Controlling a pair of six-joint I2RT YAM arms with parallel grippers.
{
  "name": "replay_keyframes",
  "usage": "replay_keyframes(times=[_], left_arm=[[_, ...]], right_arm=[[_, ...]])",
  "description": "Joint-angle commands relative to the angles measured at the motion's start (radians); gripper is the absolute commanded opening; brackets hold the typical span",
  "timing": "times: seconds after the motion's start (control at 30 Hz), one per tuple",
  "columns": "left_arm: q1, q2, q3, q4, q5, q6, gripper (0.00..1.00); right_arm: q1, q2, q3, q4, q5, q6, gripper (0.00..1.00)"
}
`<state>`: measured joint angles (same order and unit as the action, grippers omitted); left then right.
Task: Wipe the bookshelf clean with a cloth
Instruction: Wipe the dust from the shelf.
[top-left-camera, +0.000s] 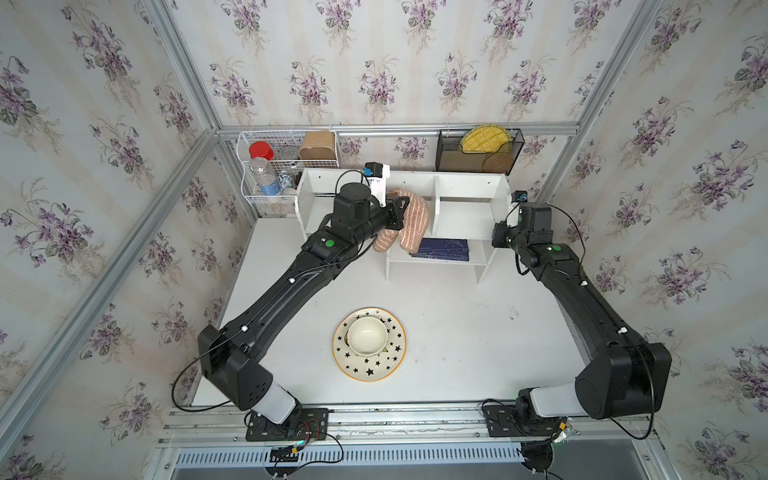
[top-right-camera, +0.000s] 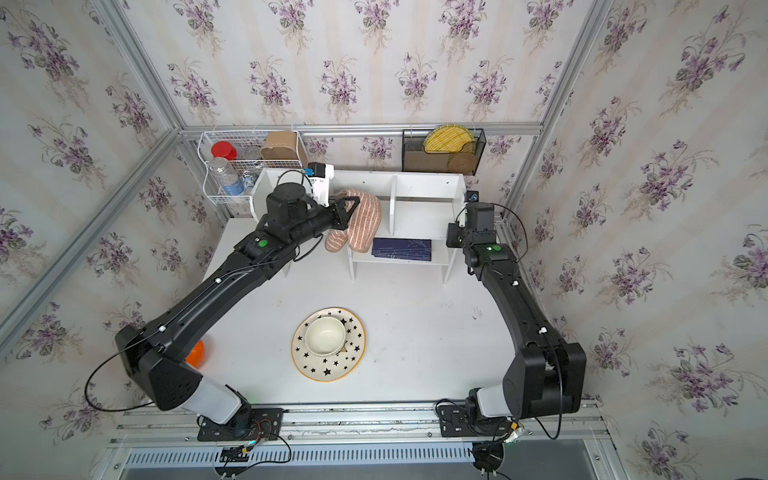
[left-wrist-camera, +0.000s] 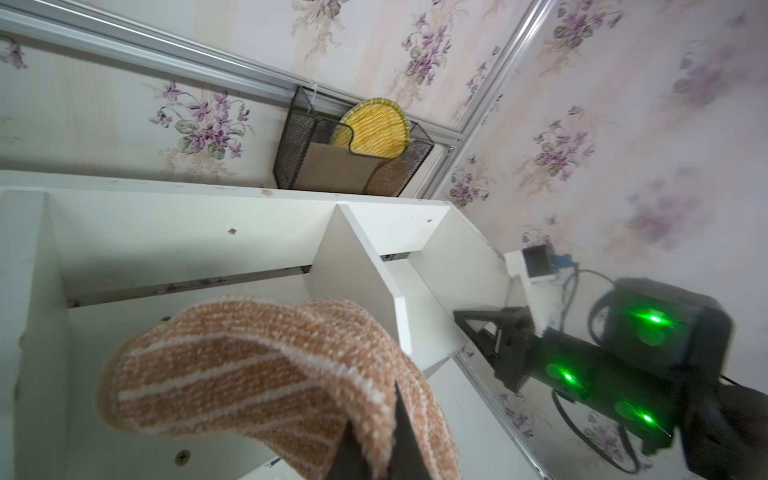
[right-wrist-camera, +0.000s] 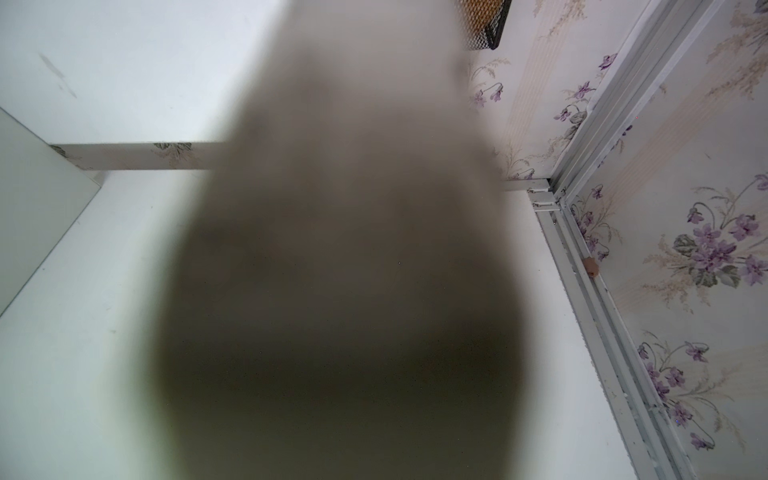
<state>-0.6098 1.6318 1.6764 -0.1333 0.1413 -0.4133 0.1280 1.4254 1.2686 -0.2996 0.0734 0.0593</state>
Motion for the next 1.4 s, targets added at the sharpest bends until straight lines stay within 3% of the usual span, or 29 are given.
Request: replay_keyframes(times=[0.0,0.33,0.63,0.93,1.1,1.37], left_arm=[[-0.002,0.074,0.065,-0.003,-0.042,0.003,0.00],[-0.004,0.267,0.186,-0.074,-0.139,0.030,0.00],[-0.002,0.241,0.175,-0.174,-0.309,0.061,0.00],[-0.015,0.333,0.302,-0.202,-0.229,0.060,0.00],[-0.039,0.307,0.241,-0.136,-0.193,0.047,0.00],[-0.036,0.182,0.140,-0.178,-0.333,0.072,0.00]], right_arm=[[0.001,-0.003,-0.002,0.033,-0.117,0.116,0.00],[0.000,0.008,0.003,0.045,-0.130,0.122,0.00],[0.001,0.008,-0.008,0.056,-0.132,0.124,0.00],[0.001,0.002,-0.031,0.068,-0.129,0.129,0.00],[0.000,-0.002,-0.025,0.064,-0.126,0.122,0.00],[-0.001,-0.013,-0.037,0.067,-0.130,0.123,0.00]])
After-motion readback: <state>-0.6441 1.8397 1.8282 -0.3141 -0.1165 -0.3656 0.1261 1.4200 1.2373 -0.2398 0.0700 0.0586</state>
